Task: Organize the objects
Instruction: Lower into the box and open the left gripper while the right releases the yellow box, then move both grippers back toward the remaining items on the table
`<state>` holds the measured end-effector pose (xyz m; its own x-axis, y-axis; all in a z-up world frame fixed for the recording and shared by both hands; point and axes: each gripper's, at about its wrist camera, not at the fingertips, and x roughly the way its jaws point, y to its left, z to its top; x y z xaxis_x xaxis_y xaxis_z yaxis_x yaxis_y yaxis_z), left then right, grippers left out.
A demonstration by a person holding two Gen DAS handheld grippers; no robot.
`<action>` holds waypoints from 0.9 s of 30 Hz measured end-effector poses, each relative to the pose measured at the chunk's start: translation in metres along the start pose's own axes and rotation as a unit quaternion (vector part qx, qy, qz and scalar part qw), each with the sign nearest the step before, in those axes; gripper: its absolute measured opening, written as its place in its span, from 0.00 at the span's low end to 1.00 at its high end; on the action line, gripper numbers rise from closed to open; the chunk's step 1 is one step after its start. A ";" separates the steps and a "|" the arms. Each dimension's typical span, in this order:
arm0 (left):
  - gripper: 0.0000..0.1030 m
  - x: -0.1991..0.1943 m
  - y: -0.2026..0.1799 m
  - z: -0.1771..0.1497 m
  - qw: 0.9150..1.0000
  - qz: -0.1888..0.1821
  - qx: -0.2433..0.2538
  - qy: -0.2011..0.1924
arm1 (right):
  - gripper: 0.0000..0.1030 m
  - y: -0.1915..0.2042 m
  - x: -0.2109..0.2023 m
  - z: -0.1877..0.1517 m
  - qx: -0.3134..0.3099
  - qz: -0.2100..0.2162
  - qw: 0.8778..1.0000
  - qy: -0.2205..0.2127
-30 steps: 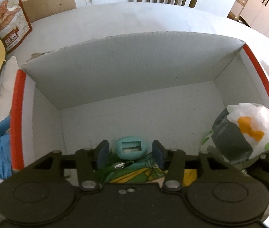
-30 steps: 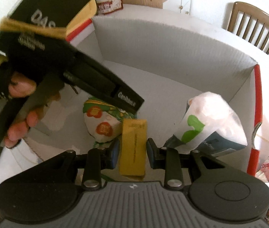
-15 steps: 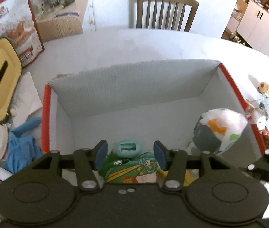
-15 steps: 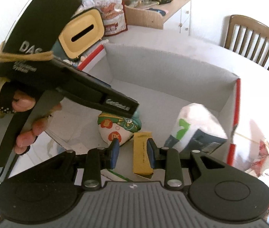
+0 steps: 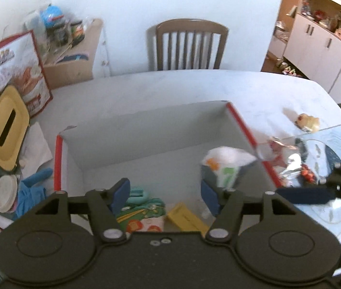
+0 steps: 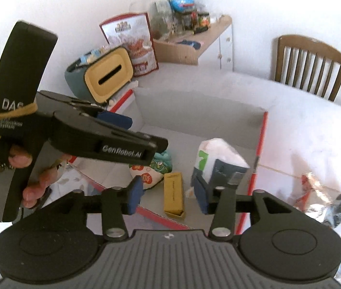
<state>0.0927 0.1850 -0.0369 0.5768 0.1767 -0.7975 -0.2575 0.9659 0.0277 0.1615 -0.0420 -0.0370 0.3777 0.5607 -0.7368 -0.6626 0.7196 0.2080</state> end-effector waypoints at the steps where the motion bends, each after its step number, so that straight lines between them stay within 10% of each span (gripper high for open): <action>1: 0.63 -0.005 -0.006 0.000 1.000 -0.002 0.004 -0.005 | 0.46 -0.001 -0.008 -0.004 0.000 0.001 1.000 -0.004; 27: 0.95 -0.067 -0.121 -0.012 0.994 -0.046 0.033 -0.093 | 0.72 -0.086 -0.144 -0.069 0.028 -0.033 0.996 -0.072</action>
<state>0.0761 0.0539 0.0063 0.7302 0.1132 -0.6738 -0.1489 0.9888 0.0048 0.1192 -0.2124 0.0066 0.5104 0.5624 -0.6505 -0.5983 0.7756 0.2011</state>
